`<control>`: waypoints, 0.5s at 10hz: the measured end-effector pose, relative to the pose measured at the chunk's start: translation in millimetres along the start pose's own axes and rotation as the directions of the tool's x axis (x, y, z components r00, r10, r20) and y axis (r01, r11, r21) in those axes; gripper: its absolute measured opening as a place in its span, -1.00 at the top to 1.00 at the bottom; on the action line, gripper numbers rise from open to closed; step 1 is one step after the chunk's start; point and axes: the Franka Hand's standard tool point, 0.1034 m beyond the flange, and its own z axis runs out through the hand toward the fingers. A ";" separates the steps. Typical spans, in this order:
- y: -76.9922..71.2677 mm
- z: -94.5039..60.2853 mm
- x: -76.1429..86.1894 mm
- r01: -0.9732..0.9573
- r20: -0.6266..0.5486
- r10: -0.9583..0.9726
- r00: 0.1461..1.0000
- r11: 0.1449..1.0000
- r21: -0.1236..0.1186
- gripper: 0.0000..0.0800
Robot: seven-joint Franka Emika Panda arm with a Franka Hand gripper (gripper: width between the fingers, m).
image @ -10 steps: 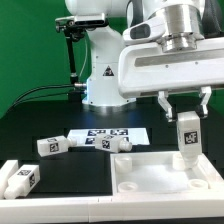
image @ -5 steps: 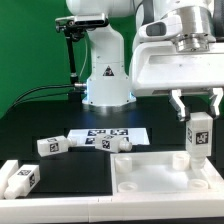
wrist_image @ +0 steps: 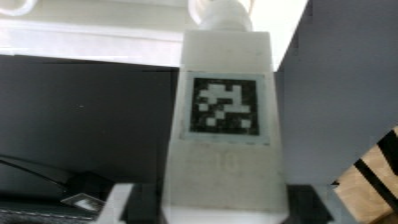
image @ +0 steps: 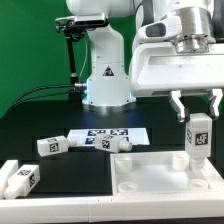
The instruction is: Assemble one leg
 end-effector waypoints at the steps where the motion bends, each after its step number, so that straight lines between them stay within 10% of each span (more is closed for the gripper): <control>1: 2.4 0.6 -3.2 0.002 0.004 -0.002 1.000 1.000 -0.003 0.28; 5: 2.5 7.3 -14.1 0.021 0.024 -0.021 0.999 1.000 -0.005 0.28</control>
Offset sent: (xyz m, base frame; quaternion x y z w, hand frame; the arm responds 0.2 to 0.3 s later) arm -0.0034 0.0051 -0.0103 -0.0089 0.0114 0.0039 0.9999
